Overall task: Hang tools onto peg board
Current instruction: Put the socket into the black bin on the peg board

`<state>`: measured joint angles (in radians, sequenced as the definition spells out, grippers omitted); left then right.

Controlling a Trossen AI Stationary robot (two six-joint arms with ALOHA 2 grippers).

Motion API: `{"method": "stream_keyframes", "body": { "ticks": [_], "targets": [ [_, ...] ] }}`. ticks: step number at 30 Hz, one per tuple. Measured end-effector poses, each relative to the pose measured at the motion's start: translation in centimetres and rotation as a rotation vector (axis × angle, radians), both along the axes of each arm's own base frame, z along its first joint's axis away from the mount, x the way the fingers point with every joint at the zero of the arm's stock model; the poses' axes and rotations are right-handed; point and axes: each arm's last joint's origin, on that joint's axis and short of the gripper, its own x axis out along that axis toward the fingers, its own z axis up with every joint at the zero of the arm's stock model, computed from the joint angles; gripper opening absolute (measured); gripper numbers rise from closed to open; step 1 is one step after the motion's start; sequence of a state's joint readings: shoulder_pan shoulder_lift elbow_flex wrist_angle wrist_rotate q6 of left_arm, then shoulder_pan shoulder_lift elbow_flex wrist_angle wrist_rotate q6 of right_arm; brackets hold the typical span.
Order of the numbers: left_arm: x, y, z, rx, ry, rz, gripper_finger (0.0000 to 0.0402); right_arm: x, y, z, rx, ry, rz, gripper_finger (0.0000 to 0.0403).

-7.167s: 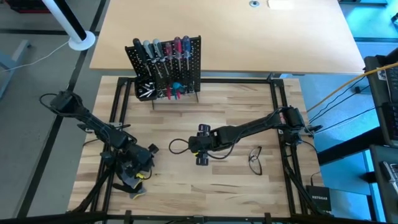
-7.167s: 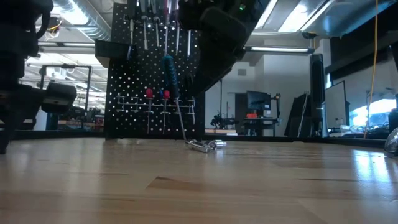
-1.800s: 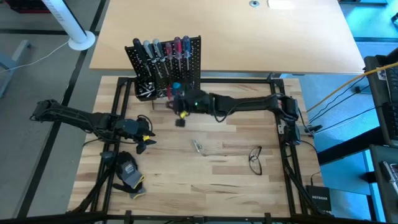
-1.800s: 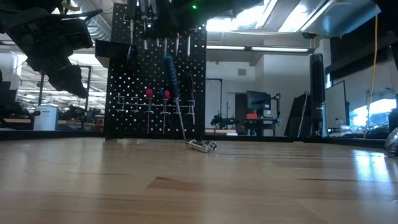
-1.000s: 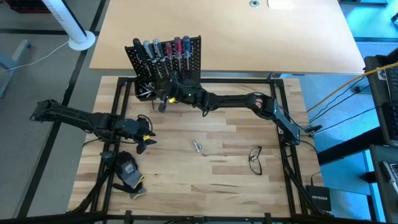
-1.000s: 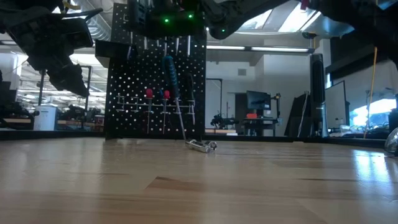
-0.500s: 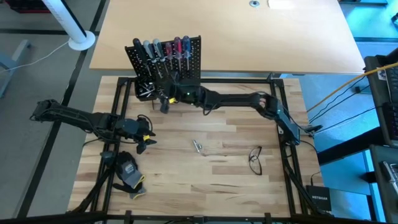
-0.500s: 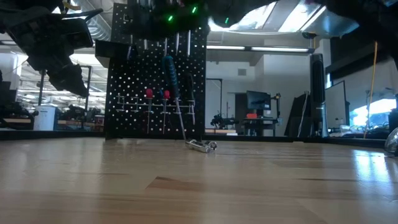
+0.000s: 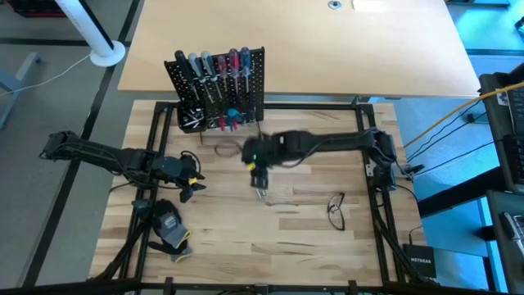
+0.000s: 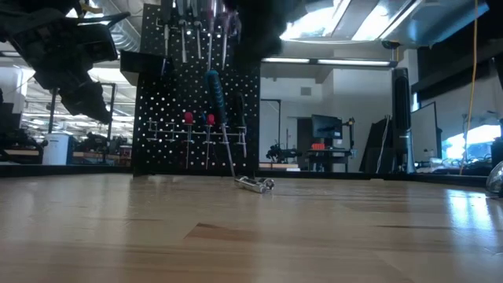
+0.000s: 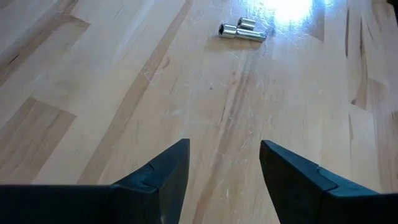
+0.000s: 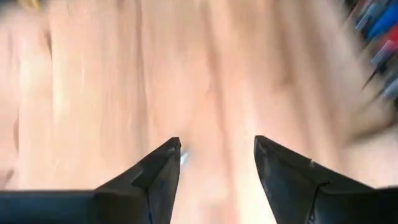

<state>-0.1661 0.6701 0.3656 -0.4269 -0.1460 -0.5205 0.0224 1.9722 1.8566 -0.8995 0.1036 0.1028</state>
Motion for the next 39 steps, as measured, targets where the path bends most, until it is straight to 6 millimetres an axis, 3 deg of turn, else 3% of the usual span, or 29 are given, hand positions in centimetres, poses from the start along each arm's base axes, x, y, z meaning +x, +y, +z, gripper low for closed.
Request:
{"method": "stream_keyframes", "body": {
  "ticks": [7,16,34,39],
  "targets": [
    [0.0,0.1,0.0,0.010,-0.004,0.022,0.0184,-1.8,3.5,-6.7,0.098,0.183,-0.189,0.0206],
    [0.1,0.1,0.1,0.004,-0.011,0.040,0.0184,-2.3,4.5,-11.9,0.257,0.056,-0.456,0.0206],
    [0.1,0.1,0.1,0.018,-0.017,0.028,0.0184,-3.3,4.2,-15.8,0.278,0.040,-0.565,0.0206],
    [0.1,0.1,0.1,0.018,-0.016,0.027,0.0184,-3.2,4.3,-16.8,0.264,0.065,-0.562,0.0184]
  ]
}}
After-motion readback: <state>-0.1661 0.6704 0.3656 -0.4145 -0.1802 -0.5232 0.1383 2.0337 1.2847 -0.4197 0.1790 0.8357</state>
